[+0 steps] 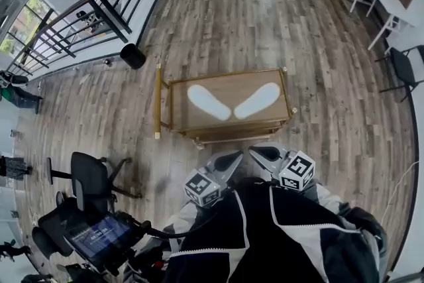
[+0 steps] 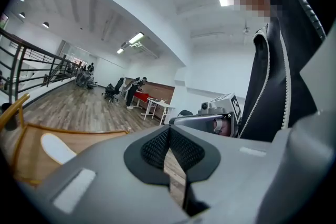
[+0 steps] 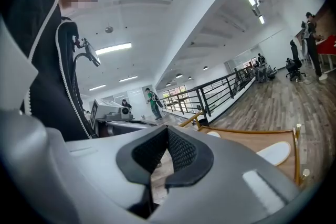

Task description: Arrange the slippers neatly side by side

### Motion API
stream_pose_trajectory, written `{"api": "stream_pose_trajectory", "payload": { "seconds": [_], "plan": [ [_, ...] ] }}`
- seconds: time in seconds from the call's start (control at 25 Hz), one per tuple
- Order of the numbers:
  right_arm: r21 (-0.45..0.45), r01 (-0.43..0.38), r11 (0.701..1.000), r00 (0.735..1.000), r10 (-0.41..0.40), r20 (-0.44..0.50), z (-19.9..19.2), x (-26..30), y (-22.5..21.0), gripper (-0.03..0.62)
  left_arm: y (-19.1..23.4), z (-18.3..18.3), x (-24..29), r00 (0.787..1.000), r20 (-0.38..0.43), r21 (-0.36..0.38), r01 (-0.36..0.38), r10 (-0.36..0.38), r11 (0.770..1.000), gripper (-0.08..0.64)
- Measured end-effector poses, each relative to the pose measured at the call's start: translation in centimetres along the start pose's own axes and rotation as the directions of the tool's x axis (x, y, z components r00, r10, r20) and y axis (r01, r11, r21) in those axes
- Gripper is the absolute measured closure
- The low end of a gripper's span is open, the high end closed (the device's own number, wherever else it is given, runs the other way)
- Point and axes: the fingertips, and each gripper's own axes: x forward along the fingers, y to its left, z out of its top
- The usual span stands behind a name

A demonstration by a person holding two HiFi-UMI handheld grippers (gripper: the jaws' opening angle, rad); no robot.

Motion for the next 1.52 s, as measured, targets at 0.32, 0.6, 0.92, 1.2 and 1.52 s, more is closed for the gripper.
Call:
{"api": "stream_pose_trajectory", "payload": {
  "seconds": [0.32,0.6,0.92,1.2,1.52],
  "plan": [
    [-0.018,0.014,1.000,1.000,-0.013,0.017,2.8,6.5,-2.9,0.588,7.2,2.8,-0.9,1.000,0.004,0.017,0.011,-0.011,1.000,0.549],
    [-0.015,0.093,0.996,0.994,-0.092,0.061,5.3,12.3,-6.4,0.588,14.1,5.2,-1.1,0.996,-0.021,0.040,0.084,-0.084,0.996,0.549],
    [0.013,0.167,0.986,0.982,-0.168,0.092,4.5,14.2,-9.5,0.588,16.7,2.9,1.4,0.975,-0.096,0.031,0.203,-0.199,0.979,0.549],
    [0.000,0.166,0.986,0.984,-0.166,0.060,6.6,12.9,-10.8,0.588,16.4,4.9,3.1,0.981,-0.060,0.012,0.188,-0.187,0.982,0.549],
    [-0.035,0.106,0.994,0.994,-0.106,0.007,8.0,12.0,-12.2,0.588,20.3,4.4,4.4,0.999,-0.045,-0.057,-0.024,0.022,0.998,0.551]
  ]
}}
